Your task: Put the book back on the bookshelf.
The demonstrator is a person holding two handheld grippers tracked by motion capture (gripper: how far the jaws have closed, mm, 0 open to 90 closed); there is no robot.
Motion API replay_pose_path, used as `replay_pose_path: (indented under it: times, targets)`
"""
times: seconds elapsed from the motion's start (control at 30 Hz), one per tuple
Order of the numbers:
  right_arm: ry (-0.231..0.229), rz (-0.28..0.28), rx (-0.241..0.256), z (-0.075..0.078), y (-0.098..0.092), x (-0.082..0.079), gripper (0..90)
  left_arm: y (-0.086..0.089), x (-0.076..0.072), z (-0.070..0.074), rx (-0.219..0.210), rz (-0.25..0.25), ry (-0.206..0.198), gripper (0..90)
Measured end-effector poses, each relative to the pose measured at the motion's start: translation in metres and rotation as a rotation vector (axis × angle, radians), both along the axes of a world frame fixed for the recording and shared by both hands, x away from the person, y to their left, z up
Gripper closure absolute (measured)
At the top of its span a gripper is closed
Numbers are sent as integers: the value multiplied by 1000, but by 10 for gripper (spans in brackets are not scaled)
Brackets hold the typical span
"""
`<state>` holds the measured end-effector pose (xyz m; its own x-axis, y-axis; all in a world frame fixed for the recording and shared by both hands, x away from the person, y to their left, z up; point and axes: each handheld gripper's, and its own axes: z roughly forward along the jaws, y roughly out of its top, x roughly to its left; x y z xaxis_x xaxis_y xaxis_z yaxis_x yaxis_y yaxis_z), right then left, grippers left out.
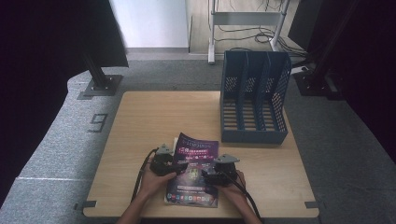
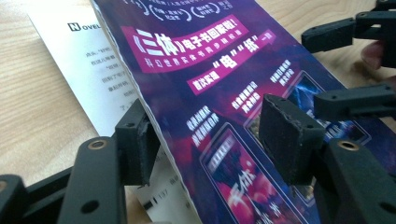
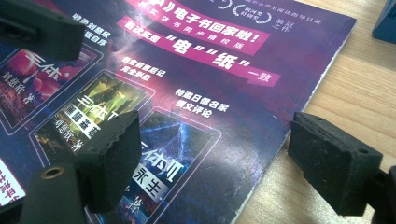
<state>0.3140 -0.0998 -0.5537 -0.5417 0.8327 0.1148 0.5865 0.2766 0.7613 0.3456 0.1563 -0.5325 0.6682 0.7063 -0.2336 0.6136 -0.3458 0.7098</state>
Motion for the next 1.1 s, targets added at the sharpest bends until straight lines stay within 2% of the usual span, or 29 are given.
replay_pose_path:
  times: [0.17,0.23,0.33,0.37,0.4,0.43,0.5,0.53,0.67,0.7,0.87,1.03,1.1]
  targets:
    - [3,25,-7,0,-1,6,156,5,9,-3,8,21,19,460]
    - [4,19,-5,0,-1,10,153,4,14,1,22,32,1,464]
    - [8,12,-7,1,0,15,147,1,18,2,3,41,-11,499]
    - [8,12,-8,1,0,15,146,-2,17,0,29,30,-9,497]
    - [8,12,-8,1,0,15,146,-2,17,0,29,30,-9,497]
    - [8,11,-11,1,1,16,146,-5,14,-1,46,24,-14,497]
    - [4,5,-5,0,0,14,155,-9,9,1,58,-3,-28,518]
    - [4,3,-3,0,0,14,159,-13,6,3,61,-10,-47,529]
    - [2,0,-4,0,0,11,166,-19,5,1,83,-28,-51,566]
    - [3,4,-4,0,0,11,164,-19,5,0,91,-32,-52,598]
    - [5,14,-7,1,-1,13,165,-13,7,4,63,-17,-63,692]
    - [4,14,-5,1,-2,13,176,-15,6,3,75,-9,-77,682]
    - [4,13,-6,1,-2,13,178,-15,6,2,75,-7,-78,646]
